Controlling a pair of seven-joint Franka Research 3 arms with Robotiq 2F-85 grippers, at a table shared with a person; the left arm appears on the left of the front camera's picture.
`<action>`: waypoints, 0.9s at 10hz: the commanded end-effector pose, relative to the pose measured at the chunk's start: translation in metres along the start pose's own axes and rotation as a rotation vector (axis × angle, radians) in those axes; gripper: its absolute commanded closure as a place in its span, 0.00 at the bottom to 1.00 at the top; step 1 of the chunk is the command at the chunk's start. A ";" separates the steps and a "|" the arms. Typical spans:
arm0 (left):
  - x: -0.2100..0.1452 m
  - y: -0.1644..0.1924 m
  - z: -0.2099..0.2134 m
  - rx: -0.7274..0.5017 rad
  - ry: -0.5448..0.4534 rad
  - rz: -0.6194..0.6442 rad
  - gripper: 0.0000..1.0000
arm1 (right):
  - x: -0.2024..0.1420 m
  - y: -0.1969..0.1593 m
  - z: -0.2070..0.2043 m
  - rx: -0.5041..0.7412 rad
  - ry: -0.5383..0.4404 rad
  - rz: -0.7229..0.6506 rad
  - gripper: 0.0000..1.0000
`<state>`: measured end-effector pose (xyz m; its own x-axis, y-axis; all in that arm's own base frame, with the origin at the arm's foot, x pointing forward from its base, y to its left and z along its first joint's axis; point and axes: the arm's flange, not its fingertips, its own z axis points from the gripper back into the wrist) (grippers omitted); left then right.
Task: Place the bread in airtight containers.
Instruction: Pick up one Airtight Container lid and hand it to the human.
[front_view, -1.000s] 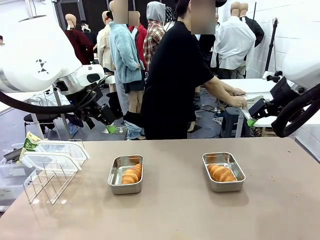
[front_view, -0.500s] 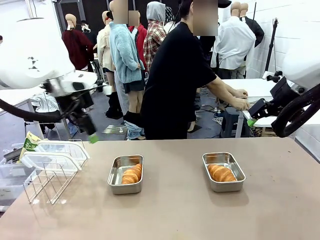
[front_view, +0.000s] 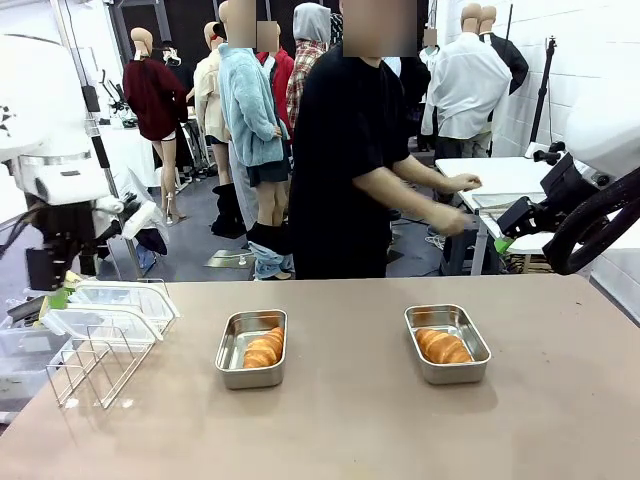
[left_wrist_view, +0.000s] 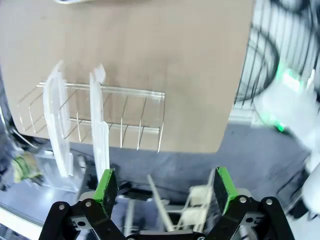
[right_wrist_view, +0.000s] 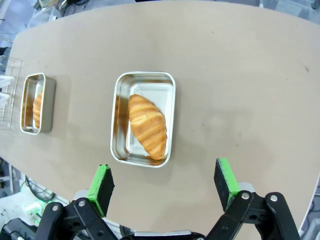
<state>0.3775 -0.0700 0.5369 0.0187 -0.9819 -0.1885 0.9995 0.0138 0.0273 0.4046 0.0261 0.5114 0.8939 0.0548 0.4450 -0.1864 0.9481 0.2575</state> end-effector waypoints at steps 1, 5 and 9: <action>-0.016 0.002 -0.016 0.093 -0.008 -0.189 0.00 | 0.000 0.001 0.000 0.001 -0.002 0.001 0.00; -0.038 0.011 -0.028 0.236 -0.332 -0.321 0.00 | 0.000 0.001 0.000 0.001 -0.002 0.001 0.00; -0.042 0.014 -0.024 0.251 -0.310 -0.287 0.00 | 0.000 0.001 0.000 0.001 -0.002 0.001 0.00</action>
<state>0.3896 -0.0227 0.5213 -0.2957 -0.9518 0.0808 0.9299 -0.2675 0.2523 0.4045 0.0259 0.5115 0.8938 0.0543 0.4452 -0.1858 0.9483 0.2574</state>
